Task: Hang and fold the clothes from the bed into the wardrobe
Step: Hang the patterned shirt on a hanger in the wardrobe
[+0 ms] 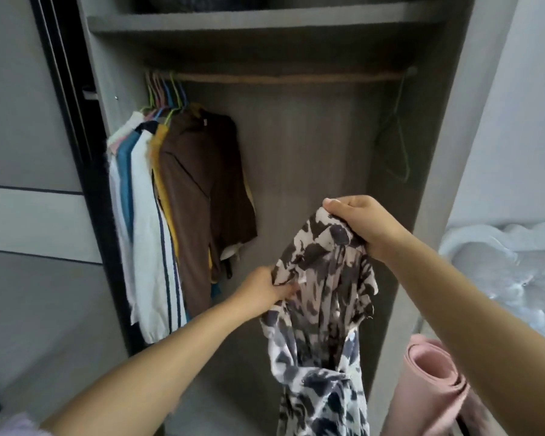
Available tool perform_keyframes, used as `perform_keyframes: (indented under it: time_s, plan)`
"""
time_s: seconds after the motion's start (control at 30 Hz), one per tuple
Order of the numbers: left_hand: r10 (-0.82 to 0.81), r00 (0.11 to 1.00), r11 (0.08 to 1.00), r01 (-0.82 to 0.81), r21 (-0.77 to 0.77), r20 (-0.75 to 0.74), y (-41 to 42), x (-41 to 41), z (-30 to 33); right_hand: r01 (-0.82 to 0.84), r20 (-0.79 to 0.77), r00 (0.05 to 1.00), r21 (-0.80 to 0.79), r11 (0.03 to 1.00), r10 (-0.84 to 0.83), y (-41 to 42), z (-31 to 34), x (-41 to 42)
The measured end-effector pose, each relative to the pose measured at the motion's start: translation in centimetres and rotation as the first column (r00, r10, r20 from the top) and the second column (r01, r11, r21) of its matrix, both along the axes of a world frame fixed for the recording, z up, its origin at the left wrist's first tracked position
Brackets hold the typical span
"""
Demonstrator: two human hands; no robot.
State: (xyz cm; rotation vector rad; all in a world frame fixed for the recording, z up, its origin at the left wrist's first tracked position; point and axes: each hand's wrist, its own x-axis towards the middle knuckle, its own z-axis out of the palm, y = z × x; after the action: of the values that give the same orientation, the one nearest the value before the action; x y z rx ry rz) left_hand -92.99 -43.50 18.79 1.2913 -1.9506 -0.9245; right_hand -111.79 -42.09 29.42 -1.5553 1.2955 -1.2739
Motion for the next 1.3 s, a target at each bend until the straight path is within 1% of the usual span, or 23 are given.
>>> perform_keyframes:
  time_s: [0.1, 0.17, 0.23, 0.3, 0.37, 0.4, 0.43, 0.5, 0.53, 0.57, 0.63, 0.67, 0.7, 0.77, 0.83, 0.87, 0.93, 0.97, 1.07, 1.1, 1.2, 1.23, 1.3]
  plan:
    - [0.115, 0.979, 0.979, -0.082, -0.188, 0.171, -3.8, 3.8, 1.5, 0.165, -0.23, 0.959, -0.025, 0.986, -0.167, -1.1, -0.2, -0.5]
    - [0.239, 0.922, 0.925, -0.121, -0.36, 0.304, -5.9, 5.0, 3.1, 0.22, -0.348, 0.916, 0.021, 0.975, -0.199, -1.5, -0.8, -0.8]
    - [0.316, 0.884, 0.87, -0.125, -0.477, 0.344, -7.7, 5.0, 4.7, 0.257, -0.402, 0.89, 0.054, 0.965, -0.215, -2.0, -1.7, -1.3]
    - [0.321, 0.882, 0.855, -0.113, -0.506, 0.346, -9.3, 4.3, 6.3, 0.276, -0.404, 0.89, 0.109, 0.955, -0.211, -2.8, -2.2, -1.9]
    - [0.255, 0.917, 0.891, -0.1, -0.442, 0.307, -11.0, 3.3, 7.7, 0.274, -0.522, 0.842, 0.196, 0.941, -0.137, -3.7, -2.1, -2.5]
    - [0.211, 0.938, 0.911, -0.087, -0.404, 0.275, -12.0, 2.7, 8.2, 0.273, -0.641, 0.766, 0.244, 0.931, -0.056, -4.2, -1.7, -2.6]
    - [0.173, 0.956, 0.922, -0.074, -0.379, 0.235, -13.2, 2.2, 8.6, 0.276, -0.752, 0.658, 0.282, 0.919, 0.034, -4.8, -1.2, -2.7]
    - [0.127, 0.98, 0.925, -0.06, -0.376, 0.156, -15.4, 1.1, 9.4, 0.302, -0.893, 0.413, 0.32, 0.898, 0.179, -6.2, 0.1, -2.4]
    - [0.117, 0.985, 0.92, -0.059, -0.386, 0.128, -16.4, 0.6, 9.9, 0.33, -0.907, 0.364, 0.338, 0.881, 0.211, -7.2, 0.9, -2.5]
    - [0.118, 0.987, 0.914, -0.064, -0.402, 0.111, -17.5, 0.1, 10.4, 0.369, -0.908, 0.37, 0.339, 0.865, 0.198, -8.7, 1.8, -2.8]
    - [0.124, 0.987, 0.901, -0.07, -0.428, 0.1, -19.6, -0.6, 11.6, 0.444, -0.922, 0.385, 0.214, 0.87, 0.03, -12.7, 3.9, -3.8]
    - [0.129, 0.986, 0.897, -0.07, -0.436, 0.107, -20.7, -0.8, 12.3, 0.49, -0.92, 0.375, 0.09, 0.867, -0.117, -14.8, 5.2, -4.3]
    - [0.128, 0.985, 0.895, -0.066, -0.441, 0.114, -21.8, -1.1, 12.8, 0.54, -0.901, 0.325, -0.074, 0.838, -0.289, -16.9, 6.7, -4.8]
    - [0.126, 0.984, 0.889, -0.055, -0.455, 0.127, -24.1, -1.5, 13.7, 0.593, -0.782, 0.165, -0.407, 0.694, -0.6, -20.3, 9.5, -5.9]
    - [0.131, 0.982, 0.882, -0.054, -0.469, 0.133, -25.5, -1.5, 14.3, 0.605, -0.669, 0.13, -0.532, 0.593, -0.732, -22.6, 11.5, -7.4]
    - [0.135, 0.983, 0.878, -0.062, -0.474, 0.123, -26.4, -1.7, 14.6, 0.627, -0.649, 0.152, -0.519, 0.581, -0.745, -24.0, 12.2, -8.6]
    - [0.136, 0.986, 0.878, -0.077, -0.472, 0.092, -28.2, -1.7, 14.6, 0.711, -0.622, 0.25, -0.403, 0.576, -0.743, -26.8, 12.7, -10.9]
    - [0.134, 0.988, 0.876, -0.083, -0.475, 0.074, -29.1, -1.6, 14.5, 0.755, -0.606, 0.269, -0.35, 0.555, -0.748, -28.1, 12.6, -11.9]
    - [0.132, 0.991, 0.887, -0.104, -0.451, 0.031, -31.3, -1.0, 13.7, 0.844, -0.567, 0.223, -0.295, 0.447, -0.793, -30.2, 12.4, -13.5]
    - [0.129, 0.992, 0.894, -0.111, -0.434, 0.012, -32.0, -0.7, 13.5, 0.84, -0.578, 0.228, -0.289, 0.458, -0.784, -30.5, 12.5, -13.6]
    - [0.105, 0.994, 0.899, -0.11, -0.424, -0.036, -34.1, 0.2, 13.0, 0.77, -0.628, 0.323, -0.261, 0.583, -0.708, -31.3, 13.1, -13.5]
    - [0.095, 0.995, 0.895, -0.101, -0.435, -0.034, -34.6, 0.4, 12.9, 0.762, -0.614, 0.32, -0.286, 0.581, -0.721, -31.4, 13.2, -13.2]
    - [0.076, 0.997, 0.886, -0.076, -0.458, -0.02, -35.4, 0.8, 12.7, 0.766, -0.574, 0.24, -0.383, 0.516, -0.783, -31.3, 13.3, -12.2]
